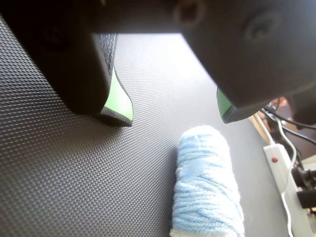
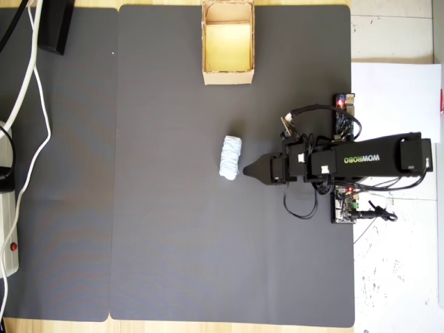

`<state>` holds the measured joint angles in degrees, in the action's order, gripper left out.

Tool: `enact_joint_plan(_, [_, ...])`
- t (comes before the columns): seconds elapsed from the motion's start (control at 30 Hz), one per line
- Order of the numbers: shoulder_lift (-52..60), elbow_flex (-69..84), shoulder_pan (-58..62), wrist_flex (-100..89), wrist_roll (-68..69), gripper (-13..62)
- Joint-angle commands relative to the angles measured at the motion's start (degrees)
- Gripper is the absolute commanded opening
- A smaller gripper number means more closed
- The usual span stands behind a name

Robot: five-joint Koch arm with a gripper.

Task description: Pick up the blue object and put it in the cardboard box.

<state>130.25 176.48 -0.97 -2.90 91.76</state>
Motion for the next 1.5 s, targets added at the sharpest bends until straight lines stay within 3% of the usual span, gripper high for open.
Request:
enact_joint_plan(0.0, [5.36,2.20,0.35,5.45,2.72,34.0])
enact_joint_plan(0.6, [5.27,2.20,0.09,4.75,2.55,34.2])
enact_joint_plan(1.2, [5.36,1.93,0.26,-16.17,-0.53,34.9])
enact_joint_plan(1.47, [5.36,-2.29,0.62,-16.00,-1.05,34.6])
